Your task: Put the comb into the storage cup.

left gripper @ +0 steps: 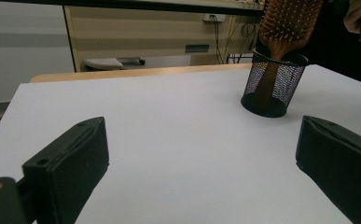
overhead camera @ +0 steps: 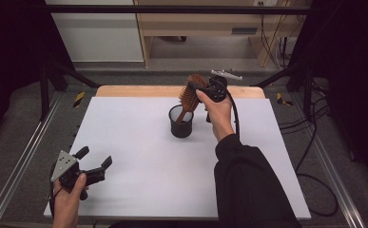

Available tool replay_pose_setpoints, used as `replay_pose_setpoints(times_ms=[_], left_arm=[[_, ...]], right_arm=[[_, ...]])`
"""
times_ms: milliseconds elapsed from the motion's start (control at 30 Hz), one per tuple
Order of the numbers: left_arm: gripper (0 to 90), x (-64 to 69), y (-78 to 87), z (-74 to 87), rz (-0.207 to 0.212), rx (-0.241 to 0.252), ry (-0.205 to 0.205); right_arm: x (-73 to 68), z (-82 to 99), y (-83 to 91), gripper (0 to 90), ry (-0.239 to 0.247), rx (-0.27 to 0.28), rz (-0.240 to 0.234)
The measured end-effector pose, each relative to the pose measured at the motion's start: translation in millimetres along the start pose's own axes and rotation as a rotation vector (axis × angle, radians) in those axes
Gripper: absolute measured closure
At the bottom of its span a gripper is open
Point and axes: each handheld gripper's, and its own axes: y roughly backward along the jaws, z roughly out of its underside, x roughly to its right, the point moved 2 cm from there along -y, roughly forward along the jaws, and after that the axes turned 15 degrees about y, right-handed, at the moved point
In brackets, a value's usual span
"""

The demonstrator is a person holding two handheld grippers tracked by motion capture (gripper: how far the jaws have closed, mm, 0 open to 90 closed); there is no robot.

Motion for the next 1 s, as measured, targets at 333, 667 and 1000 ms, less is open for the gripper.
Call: replay_pose_setpoints(times_ms=[333, 667, 1000], left_arm=[[2.9, -0.1, -0.1, 0.0, 0.001, -0.001, 0.000], [2.9, 0.1, 0.0, 0.0, 0.001, -0.001, -0.001], [2.9, 0.4, -0.4, 0.3, 0.001, -0.004, -0.002]], right_arm=[[1.7, 1.0, 0.7, 42.6, 0.021, -0.010, -0.001], [2.1, 0.9, 2.3, 40.9, 0.043, -0.019, 0.006], [4.6, 0.6, 5.3, 39.4, 0.068, -0.025, 0.019]])
